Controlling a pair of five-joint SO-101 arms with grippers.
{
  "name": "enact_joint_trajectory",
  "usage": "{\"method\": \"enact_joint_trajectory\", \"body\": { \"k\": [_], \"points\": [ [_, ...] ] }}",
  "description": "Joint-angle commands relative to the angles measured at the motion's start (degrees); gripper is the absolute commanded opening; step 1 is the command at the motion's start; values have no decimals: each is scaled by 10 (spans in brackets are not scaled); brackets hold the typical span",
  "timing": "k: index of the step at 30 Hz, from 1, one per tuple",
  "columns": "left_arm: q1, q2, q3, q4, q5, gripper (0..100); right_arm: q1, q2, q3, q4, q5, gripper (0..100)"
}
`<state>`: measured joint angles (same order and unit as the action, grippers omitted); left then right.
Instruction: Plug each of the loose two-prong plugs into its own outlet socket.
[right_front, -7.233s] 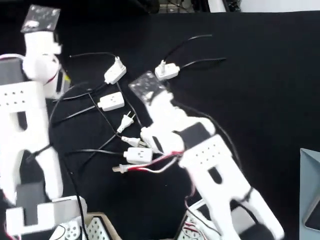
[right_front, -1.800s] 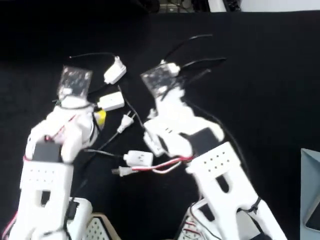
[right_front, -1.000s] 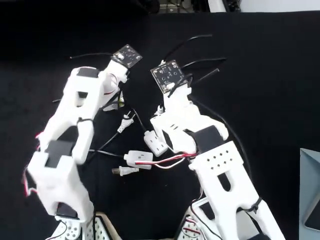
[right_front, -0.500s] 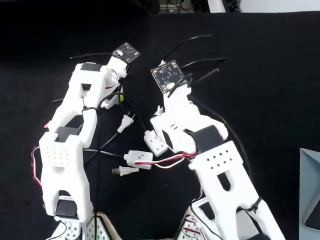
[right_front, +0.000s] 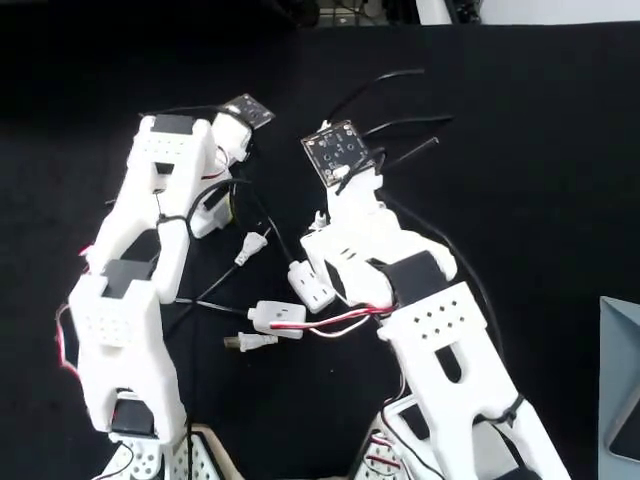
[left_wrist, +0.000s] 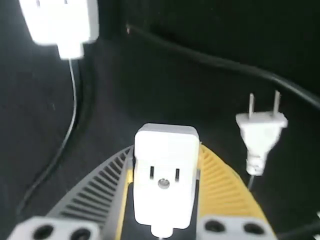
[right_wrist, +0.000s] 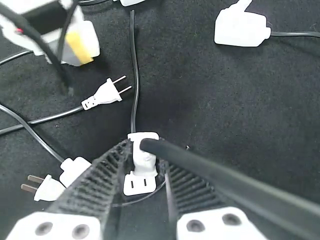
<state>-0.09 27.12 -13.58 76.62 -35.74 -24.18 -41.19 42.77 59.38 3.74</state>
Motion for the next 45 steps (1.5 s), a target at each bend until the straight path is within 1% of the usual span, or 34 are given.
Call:
{"method": "enact_joint_trajectory", "body": {
  "k": [1,4,5,7,9,10,11,13,17,19,22,27,31,35,39,45],
  "points": [
    [7,-78,58,9,12,36,5,-9,-3,-10,2,12],
    [19,-125,129,9,12,45,5,-9,0,-9,2,12],
    [20,-140,146,9,13,63,5,-9,2,-10,2,12],
    [15,-165,167,4,23,144,4,-9,6,-17,1,12],
    [1,-185,176,-4,61,236,4,-9,11,-21,2,12],
    [-6,-193,177,-9,74,272,4,-9,13,-21,2,12],
    [-12,-203,179,-12,79,284,4,-9,14,-21,2,12],
    [-22,-219,180,-12,69,279,4,-9,14,-21,2,12],
    [-25,-262,181,26,60,266,4,-9,15,-21,2,12],
    [-23,-276,199,33,60,266,4,-9,15,-21,2,12],
    [-11,-280,252,-7,60,266,4,-9,15,-21,2,12],
    [1,-280,369,-129,61,266,4,-9,15,-21,2,12],
    [7,-282,415,-178,62,266,4,-9,15,-21,2,12],
    [7,-280,422,-192,62,263,4,-9,15,-21,2,12],
    [8,-287,409,-190,62,216,4,-9,15,-21,2,12],
    [11,-280,408,-190,62,214,4,-9,15,-21,2,12]
  ]
}}
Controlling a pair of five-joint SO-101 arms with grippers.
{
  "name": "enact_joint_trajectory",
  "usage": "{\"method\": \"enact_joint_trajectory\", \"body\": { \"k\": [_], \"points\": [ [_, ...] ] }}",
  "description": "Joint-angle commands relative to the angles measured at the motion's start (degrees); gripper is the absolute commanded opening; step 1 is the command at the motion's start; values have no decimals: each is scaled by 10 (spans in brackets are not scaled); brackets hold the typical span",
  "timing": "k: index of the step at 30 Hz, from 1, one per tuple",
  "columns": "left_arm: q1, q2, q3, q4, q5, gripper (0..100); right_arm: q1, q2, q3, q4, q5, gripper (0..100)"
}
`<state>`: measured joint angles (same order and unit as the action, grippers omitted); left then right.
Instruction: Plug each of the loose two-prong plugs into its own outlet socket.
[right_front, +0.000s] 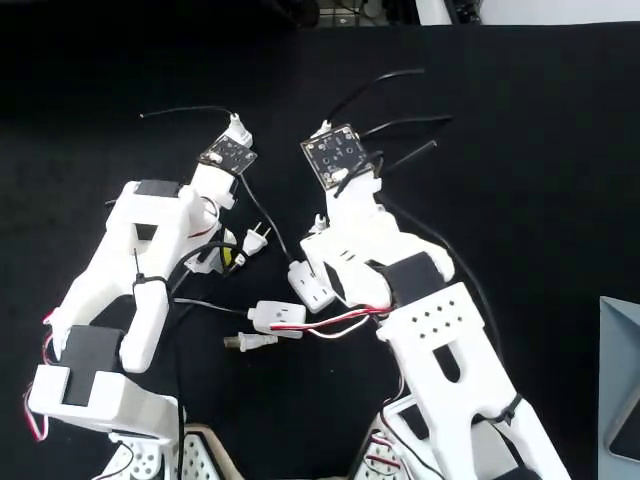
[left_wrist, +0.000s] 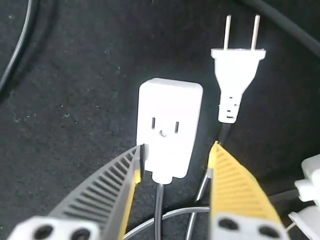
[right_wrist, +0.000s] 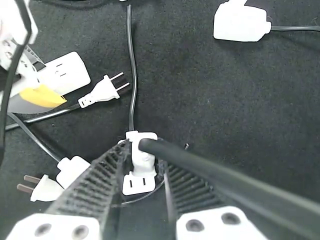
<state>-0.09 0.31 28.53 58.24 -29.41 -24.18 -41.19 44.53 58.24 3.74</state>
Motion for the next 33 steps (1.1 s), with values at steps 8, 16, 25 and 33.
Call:
{"method": "enact_joint_trajectory", "body": {
  "k": [8,16,25,33],
  "points": [
    [11,33,9,-63,-3,211,4,-9,-2,-10,2,12],
    [10,24,8,-68,-1,141,4,-9,-2,-10,2,12],
    [-14,-71,18,-48,30,147,4,-9,-2,-10,2,12],
    [-65,-72,17,-76,48,297,4,-9,-2,-10,1,12]
  ]
}}
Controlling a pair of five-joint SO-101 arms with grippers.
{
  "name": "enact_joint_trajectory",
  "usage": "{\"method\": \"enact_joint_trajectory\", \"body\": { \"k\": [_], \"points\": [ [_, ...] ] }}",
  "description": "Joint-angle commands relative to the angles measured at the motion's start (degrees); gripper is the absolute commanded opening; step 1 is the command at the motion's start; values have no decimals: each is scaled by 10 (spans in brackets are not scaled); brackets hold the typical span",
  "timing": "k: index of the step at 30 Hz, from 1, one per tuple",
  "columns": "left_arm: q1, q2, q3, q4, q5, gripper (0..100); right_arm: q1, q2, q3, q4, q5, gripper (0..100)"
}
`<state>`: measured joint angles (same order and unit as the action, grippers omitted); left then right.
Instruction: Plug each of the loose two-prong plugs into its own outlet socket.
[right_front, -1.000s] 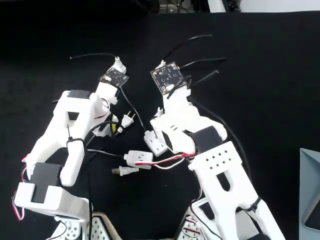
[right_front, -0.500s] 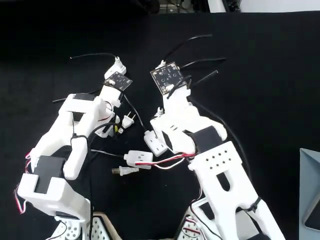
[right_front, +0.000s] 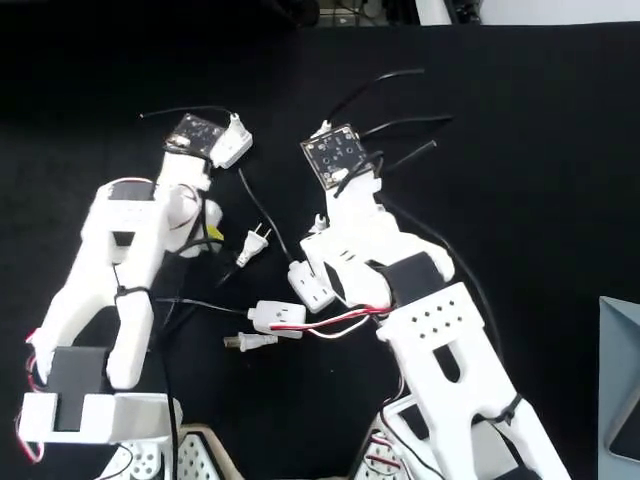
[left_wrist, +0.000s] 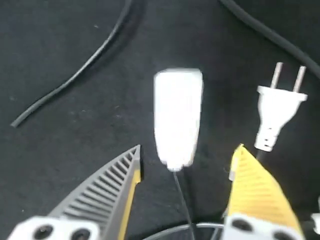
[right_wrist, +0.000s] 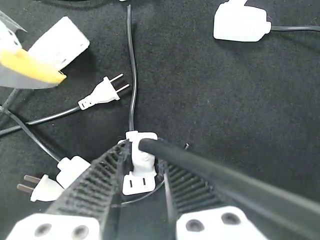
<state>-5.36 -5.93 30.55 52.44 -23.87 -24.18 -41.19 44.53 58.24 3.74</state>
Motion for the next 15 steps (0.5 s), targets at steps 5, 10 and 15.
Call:
{"method": "enact_joint_trajectory", "body": {
  "k": [5,10,15],
  "points": [
    [-52,49,-12,-77,-9,297,4,-9,-2,-10,0,12],
    [-95,114,-59,-104,-8,296,4,-9,-2,-10,0,12],
    [-107,138,-125,-43,-4,296,-11,-9,0,-9,1,12]
  ]
}}
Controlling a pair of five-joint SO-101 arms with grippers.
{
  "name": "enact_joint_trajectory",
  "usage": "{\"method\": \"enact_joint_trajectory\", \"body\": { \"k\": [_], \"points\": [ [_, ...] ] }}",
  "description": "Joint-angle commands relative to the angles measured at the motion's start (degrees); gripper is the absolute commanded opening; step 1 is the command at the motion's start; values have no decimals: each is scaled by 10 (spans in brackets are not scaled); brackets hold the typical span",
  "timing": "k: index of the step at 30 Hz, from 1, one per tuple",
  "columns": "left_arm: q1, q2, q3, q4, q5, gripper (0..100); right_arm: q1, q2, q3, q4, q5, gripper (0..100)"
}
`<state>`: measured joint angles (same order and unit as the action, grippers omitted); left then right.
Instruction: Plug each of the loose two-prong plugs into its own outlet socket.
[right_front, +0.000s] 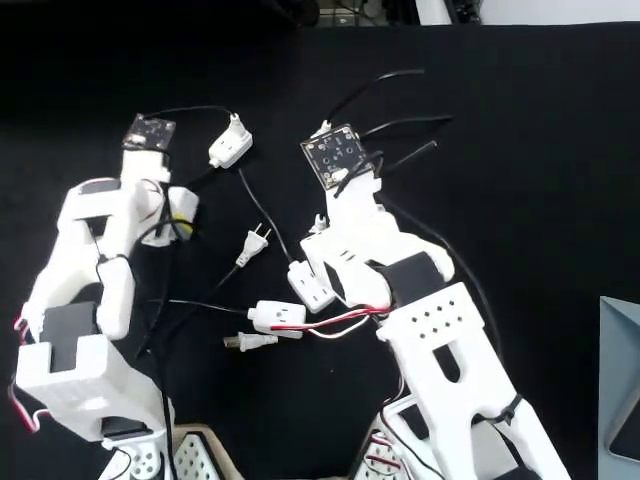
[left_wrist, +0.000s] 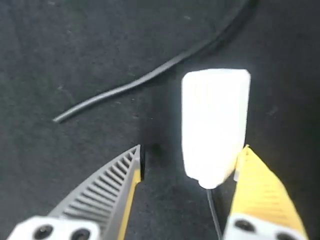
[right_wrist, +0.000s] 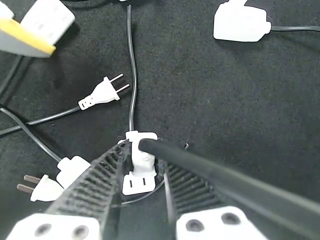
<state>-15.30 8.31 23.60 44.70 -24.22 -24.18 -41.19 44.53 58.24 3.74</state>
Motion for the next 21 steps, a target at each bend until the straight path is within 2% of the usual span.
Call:
{"method": "enact_joint_trajectory", "body": {
  "k": [1,4,8,13,21],
  "points": [
    [-5,-8,-68,57,0,296,-15,-9,5,-10,2,12],
    [16,-27,-98,114,0,296,-20,-9,9,-14,2,12],
    [38,-58,-108,126,5,296,-19,-9,10,-18,1,12],
    [39,-56,-114,93,20,296,-19,-9,10,-18,1,12],
    [2,42,-133,30,21,295,-19,-9,10,-17,1,12]
  ]
}}
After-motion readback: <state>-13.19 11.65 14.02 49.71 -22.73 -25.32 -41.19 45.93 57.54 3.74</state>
